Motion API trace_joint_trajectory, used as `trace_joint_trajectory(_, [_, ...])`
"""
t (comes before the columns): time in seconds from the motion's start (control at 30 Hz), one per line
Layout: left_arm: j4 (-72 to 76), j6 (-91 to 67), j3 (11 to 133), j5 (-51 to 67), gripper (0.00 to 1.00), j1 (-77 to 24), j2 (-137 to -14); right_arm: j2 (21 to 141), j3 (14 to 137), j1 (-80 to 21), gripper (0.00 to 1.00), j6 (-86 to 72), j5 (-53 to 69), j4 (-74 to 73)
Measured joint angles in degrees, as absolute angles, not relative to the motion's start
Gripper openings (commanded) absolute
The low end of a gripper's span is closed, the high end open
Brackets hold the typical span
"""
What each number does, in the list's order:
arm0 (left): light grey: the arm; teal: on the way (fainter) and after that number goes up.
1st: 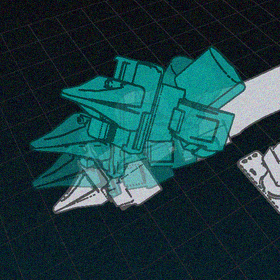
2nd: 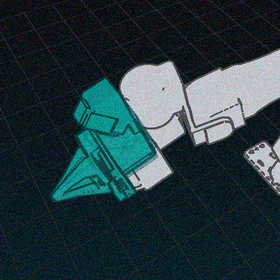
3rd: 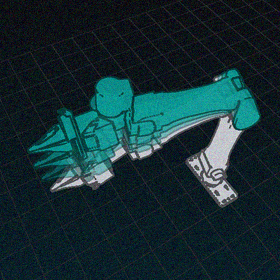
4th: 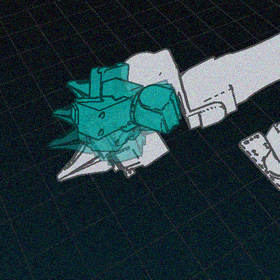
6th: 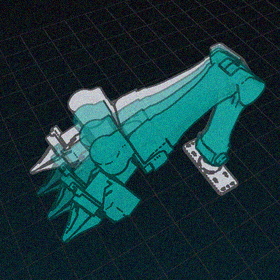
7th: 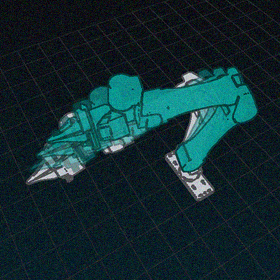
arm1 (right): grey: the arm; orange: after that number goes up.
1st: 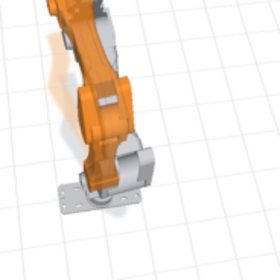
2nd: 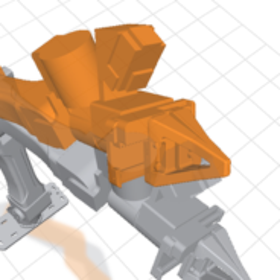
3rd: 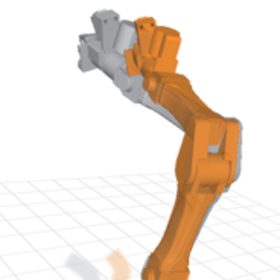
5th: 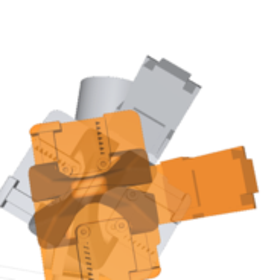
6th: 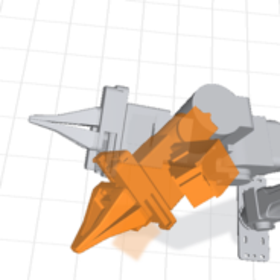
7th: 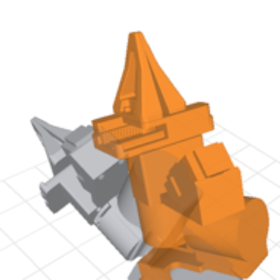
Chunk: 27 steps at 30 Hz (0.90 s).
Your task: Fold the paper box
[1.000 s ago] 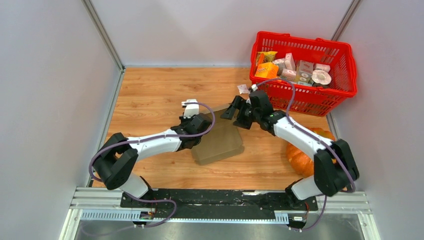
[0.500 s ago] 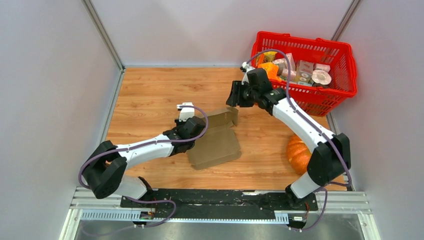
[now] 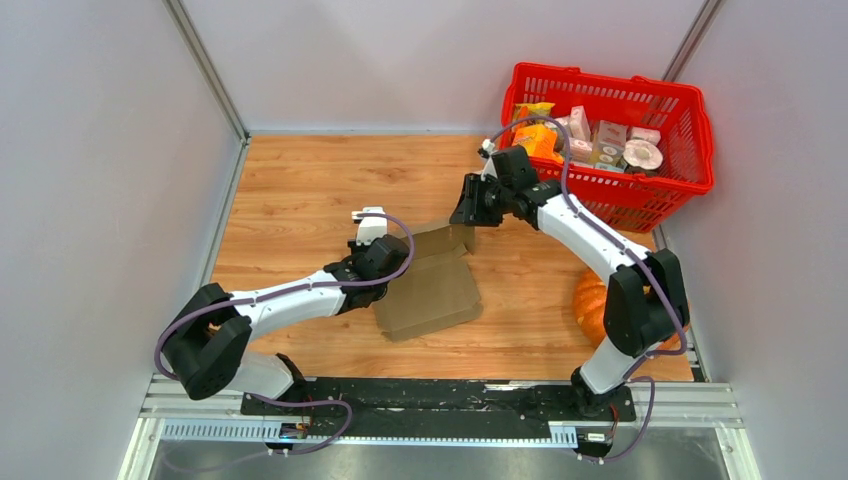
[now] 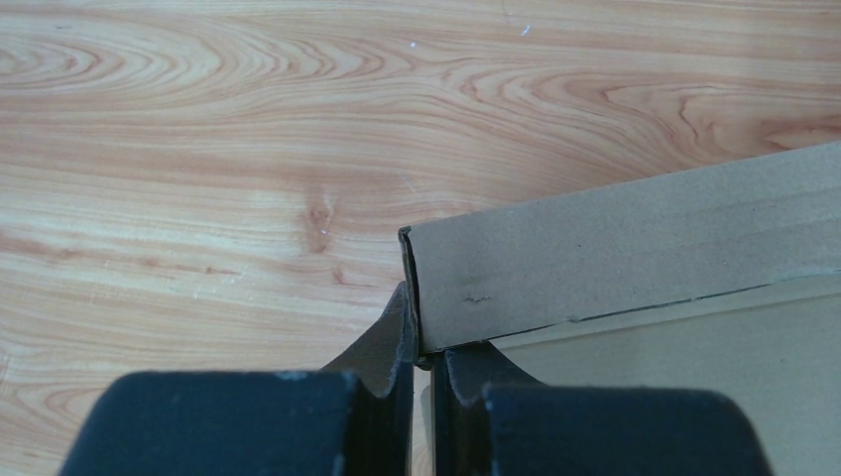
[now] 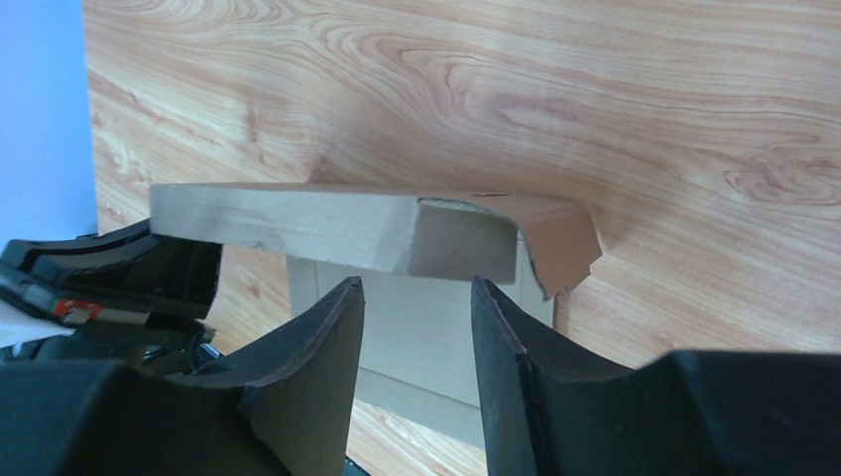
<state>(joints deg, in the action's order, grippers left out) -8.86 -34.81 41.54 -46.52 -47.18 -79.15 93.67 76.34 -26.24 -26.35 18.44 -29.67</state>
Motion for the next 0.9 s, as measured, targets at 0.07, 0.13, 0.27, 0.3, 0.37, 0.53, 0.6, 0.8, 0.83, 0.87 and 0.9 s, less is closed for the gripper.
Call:
trace_joint_trajectory(0.07, [-8.88, -34.81, 41.54, -46.52, 0.00, -47.18, -79.15, 95.09, 75.96, -26.11, 0.45, -26.74, 18.72, -28.82])
trace_joint_trajectory(0.13, [-8.86, -34.81, 41.54, -46.48, 0.00, -47.18, -79.15, 96.42, 75.57, -26.04, 0.45, -27.03, 19.20, -27.94])
trace_joint_trajectory(0.27, [-8.93, -34.83, 41.54, -46.37, 0.00, -47.16, -79.15, 97.14, 73.65, -26.04, 0.44, -28.38, 21.23, -25.28])
trace_joint_trajectory(0.3, [-8.93, -34.81, 41.54, -46.37, 0.00, -47.16, -79.15, 97.17, 73.45, -26.04, 0.44, -28.77, 21.78, -24.75])
trace_joint_trajectory(0.37, [-8.95, -34.83, 41.54, -46.37, 0.00, -47.16, -79.15, 97.23, 72.99, -25.93, 0.46, -30.11, 23.49, -23.07])
trace_joint_trajectory(0.53, [-8.95, -35.00, 41.54, -46.35, 0.00, -47.16, -79.15, 97.32, 69.54, -24.91, 0.51, -36.77, 28.77, -15.57])
trace_joint_trajectory(0.6, [-8.95, -35.14, 41.54, -46.30, 0.00, -47.16, -79.15, 97.58, 68.34, -24.12, 0.51, -39.53, 30.63, -12.95])
trace_joint_trajectory(0.8, [-8.95, -35.66, 41.54, -46.13, 0.00, -47.11, -79.15, 100.01, 67.37, -22.31, 0.45, -46.78, 34.65, -5.06])
trace_joint_trajectory(0.83, [-8.95, -35.70, 41.54, -46.13, 0.00, -47.11, -79.18, 100.09, 67.29, -22.28, 0.44, -47.68, 34.89, -4.14])
trace_joint_trajectory(0.87, [-8.97, -35.73, 41.54, -46.13, 0.00, -47.11, -79.15, 100.09, 67.26, -22.28, 0.42, -48.82, 34.94, -3.44])
trace_joint_trajectory(0.9, [-8.99, -35.79, 41.54, -46.15, 0.00, -47.11, -79.15, 100.09, 67.26, -22.28, 0.30, -49.98, 34.94, -2.79])
